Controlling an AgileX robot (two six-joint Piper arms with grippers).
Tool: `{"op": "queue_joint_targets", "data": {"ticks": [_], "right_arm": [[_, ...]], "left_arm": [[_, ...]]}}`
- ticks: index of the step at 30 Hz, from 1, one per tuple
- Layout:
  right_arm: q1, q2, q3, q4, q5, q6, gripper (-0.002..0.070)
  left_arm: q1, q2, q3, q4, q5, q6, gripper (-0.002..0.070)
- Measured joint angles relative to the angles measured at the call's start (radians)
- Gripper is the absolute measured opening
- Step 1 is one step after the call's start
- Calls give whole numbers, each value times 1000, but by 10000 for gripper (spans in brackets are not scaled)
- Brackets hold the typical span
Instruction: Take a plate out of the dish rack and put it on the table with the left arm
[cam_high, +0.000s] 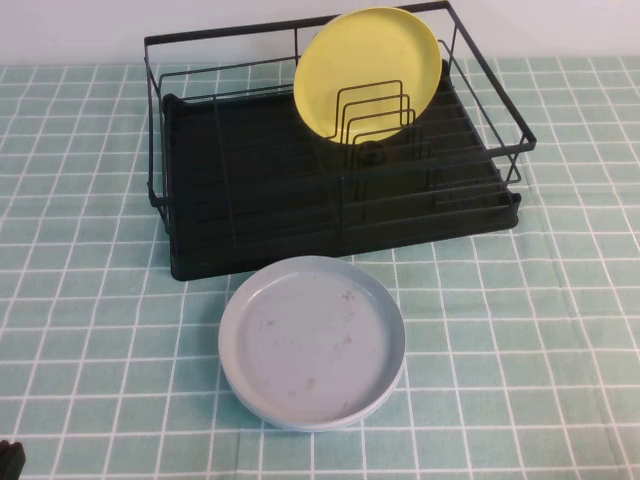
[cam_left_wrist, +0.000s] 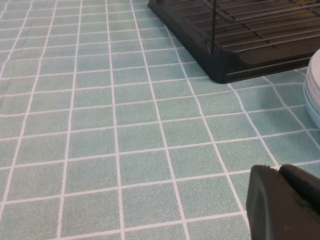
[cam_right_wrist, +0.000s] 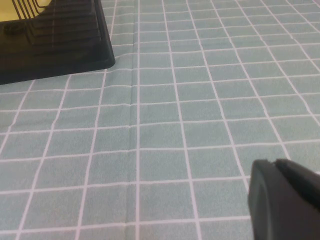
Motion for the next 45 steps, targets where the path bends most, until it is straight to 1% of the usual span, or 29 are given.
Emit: {"op": "queue_joint_targets", "data": {"ticks": [38,40,42,45], "right_arm": [[0,0,0,0,0,0,-18],[0,0,0,0,0,0,-18],[0,0,0,0,0,0,-18],[0,0,0,0,0,0,-18]], "left_arm": [[0,0,0,-2,0,0,-3],[0,0,0,-24,-4,-19,-3],[0,0,2,-86,-14,-72,-3],[0,0,2,-270,-51,-183,-3]]}}
